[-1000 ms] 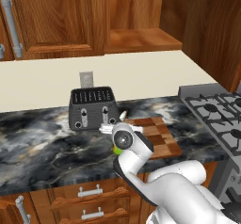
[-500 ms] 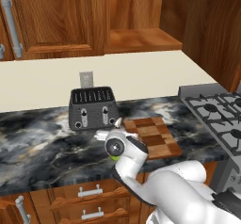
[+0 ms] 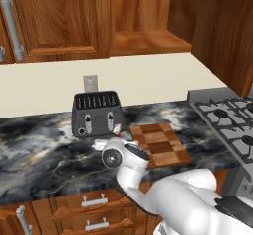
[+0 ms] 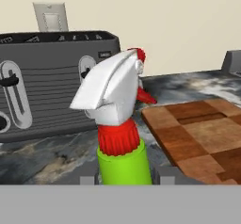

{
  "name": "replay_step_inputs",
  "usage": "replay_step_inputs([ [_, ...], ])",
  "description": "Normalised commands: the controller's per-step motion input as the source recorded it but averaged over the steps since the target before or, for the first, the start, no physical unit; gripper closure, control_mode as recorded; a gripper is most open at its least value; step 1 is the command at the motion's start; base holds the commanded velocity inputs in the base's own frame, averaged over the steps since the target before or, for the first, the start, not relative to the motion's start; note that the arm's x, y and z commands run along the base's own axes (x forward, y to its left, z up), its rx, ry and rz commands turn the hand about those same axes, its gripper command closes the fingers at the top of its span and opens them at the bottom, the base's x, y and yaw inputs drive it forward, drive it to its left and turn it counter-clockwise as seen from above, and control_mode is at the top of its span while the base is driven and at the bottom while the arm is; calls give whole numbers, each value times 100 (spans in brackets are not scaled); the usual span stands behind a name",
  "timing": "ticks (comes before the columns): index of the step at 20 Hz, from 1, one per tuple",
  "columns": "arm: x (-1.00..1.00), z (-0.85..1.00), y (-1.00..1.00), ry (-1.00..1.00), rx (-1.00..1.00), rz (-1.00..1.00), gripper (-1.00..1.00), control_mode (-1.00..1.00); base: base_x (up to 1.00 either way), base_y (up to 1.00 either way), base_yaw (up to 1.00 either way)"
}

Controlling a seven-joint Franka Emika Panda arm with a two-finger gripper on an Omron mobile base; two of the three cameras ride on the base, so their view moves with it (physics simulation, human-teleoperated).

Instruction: Grab the spray bottle from the cabinet, then place it next to the cutting board for sanitizing. Then grab the dish brush from the countertop next to the sink and place it next to the cutting board.

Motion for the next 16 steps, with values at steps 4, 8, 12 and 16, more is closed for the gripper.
replay_step_inputs([
  [4,-42,-10,-8,-1,0,0,-100,-100,0,0,0],
  [8,-24,-7,-2,0,0,0,-100,-100,0,0,0],
  [12,0,-5,0,0,0,0,-100,-100,0,0,0],
  [16,-28,0,17,0,-2,2,-100,-100,0,0,0],
])
